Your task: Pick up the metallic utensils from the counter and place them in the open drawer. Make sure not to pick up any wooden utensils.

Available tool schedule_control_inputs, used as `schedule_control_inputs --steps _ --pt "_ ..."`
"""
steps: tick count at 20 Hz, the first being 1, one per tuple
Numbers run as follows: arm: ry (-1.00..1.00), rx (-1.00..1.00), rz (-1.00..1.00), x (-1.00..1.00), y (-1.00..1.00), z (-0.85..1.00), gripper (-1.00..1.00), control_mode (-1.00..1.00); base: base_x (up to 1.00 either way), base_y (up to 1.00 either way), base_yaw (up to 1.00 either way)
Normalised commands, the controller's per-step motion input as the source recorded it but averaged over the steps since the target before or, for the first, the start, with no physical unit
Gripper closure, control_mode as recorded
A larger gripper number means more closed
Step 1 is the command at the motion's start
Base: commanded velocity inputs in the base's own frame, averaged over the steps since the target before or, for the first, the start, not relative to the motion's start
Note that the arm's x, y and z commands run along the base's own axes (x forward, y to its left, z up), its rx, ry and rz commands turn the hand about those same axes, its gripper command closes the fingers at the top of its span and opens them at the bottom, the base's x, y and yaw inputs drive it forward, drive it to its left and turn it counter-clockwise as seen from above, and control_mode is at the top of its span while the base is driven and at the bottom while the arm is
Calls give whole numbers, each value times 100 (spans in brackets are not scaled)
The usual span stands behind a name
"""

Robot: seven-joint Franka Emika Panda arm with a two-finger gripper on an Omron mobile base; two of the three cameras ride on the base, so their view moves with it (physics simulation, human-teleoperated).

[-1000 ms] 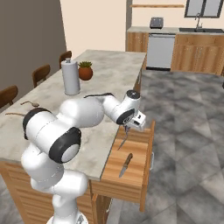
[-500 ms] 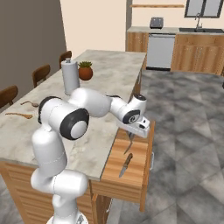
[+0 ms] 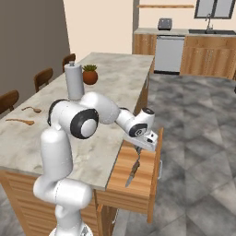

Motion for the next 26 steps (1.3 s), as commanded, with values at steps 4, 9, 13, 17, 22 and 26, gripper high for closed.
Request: schedule_control_inputs --steps 4,9,13,17,22,26 --pt "0 0 0 22 0 -67 100 -100 0 0 0" --pt "0 -2 0 42 -2 -55 100 -100 0 0 0" --pt "0 -9 0 28 0 -35 -100 -100 0 0 0" --pt "0 0 0 1 0 2 -100 -100 0 0 0" --pt "-23 0 -4 -38 0 63 -100 -100 0 0 0" --pt "-31 -2 -5 -73 10 100 -100 -100 0 0 0"
